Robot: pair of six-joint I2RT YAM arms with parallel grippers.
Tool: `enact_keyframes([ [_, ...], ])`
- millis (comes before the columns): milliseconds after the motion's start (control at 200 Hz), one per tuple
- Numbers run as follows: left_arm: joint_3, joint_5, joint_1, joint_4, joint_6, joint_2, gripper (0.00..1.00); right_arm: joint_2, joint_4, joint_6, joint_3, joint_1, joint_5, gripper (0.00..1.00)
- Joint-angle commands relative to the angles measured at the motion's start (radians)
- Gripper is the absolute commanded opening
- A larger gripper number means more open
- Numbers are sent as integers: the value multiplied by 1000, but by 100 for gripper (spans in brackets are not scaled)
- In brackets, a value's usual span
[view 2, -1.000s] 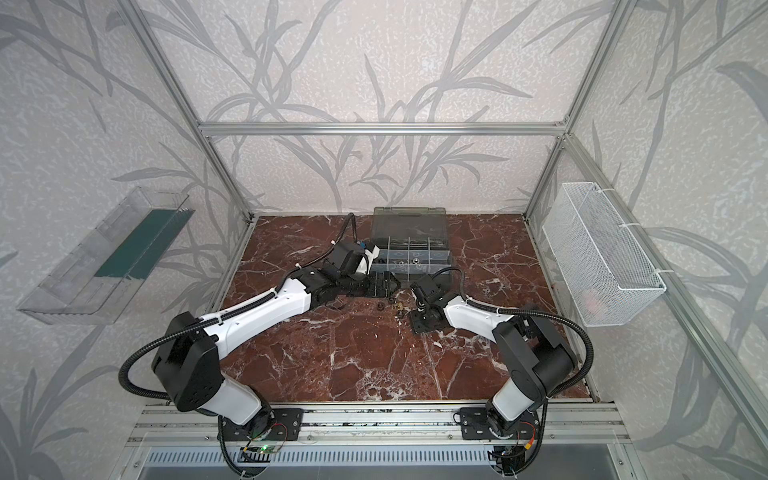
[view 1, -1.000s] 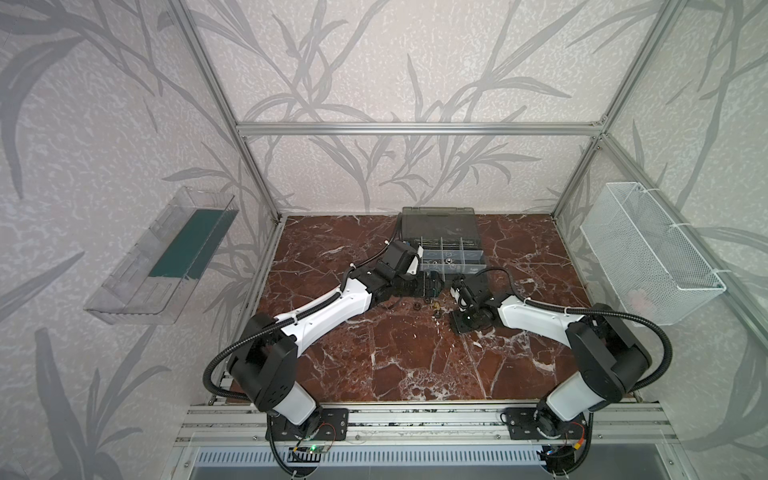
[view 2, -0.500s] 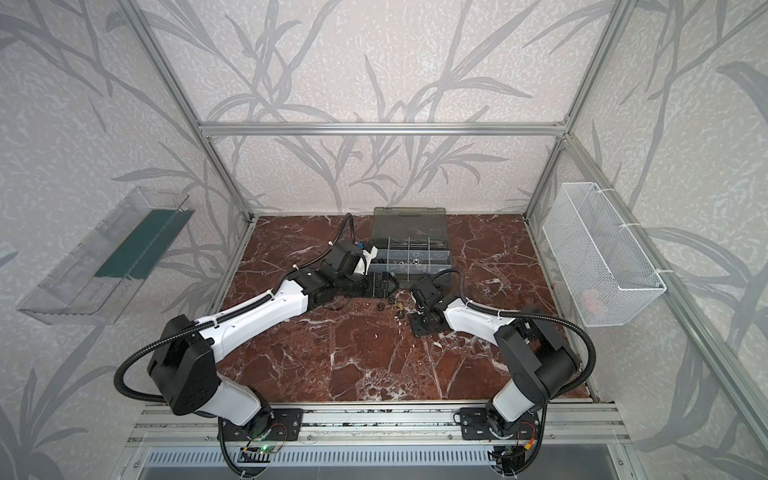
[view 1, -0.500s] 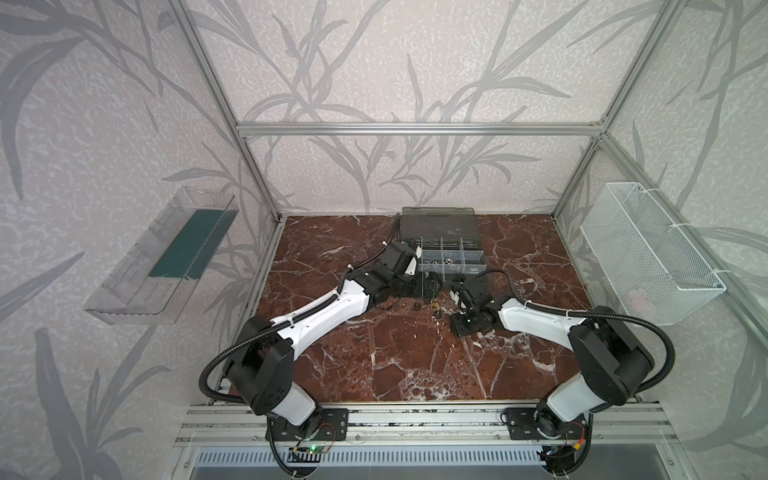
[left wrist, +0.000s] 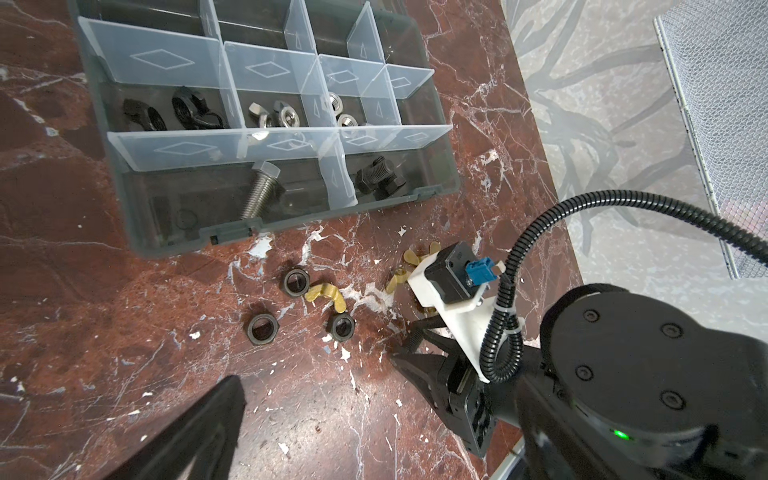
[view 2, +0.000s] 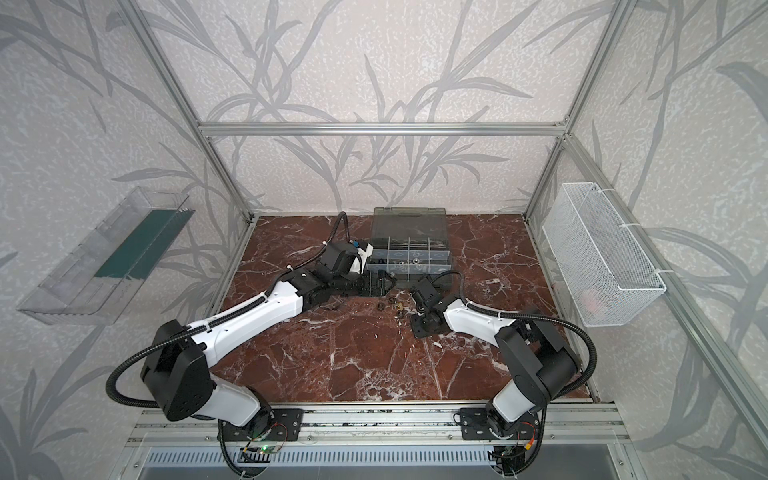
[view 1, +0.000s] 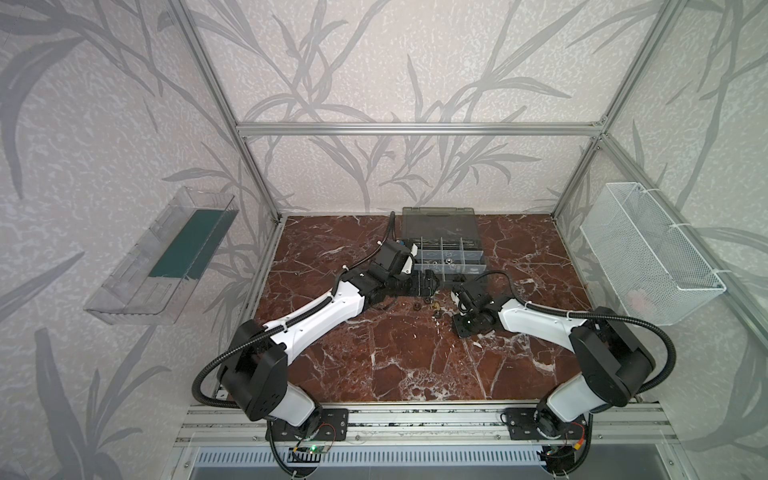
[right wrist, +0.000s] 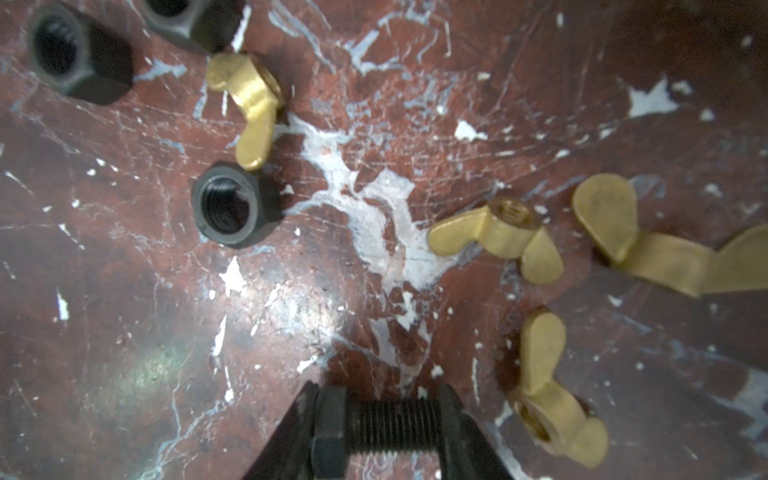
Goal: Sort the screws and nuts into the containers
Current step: 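Close the right gripper on the black bolt, then lift the black bolt with the right gripper over a box compartment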
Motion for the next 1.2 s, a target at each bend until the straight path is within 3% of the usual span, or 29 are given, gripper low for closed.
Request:
enact_keyframes([
  [0,-4,-14,6,-6,20,-35,99,-38,-75,8,90,-2,12,36],
  [270,36,-35,6,-36,60,-42,99,9,-135,-18,330,-85,18,35],
  [615,128,-141,6,-143,171,-14,99,243,-166,-34,579,-222,-19,34],
  [915,237,-316,6,-160,299,28,100,328,-158,-35,600,-316,-12,34],
  [1075,207,-344,7,-69,317,32,99,337,-153,-42,588,-349,-2,35],
  [1195,189,-279,7,-46,363,22,99,354,-156,-46,587,-352,4,41],
])
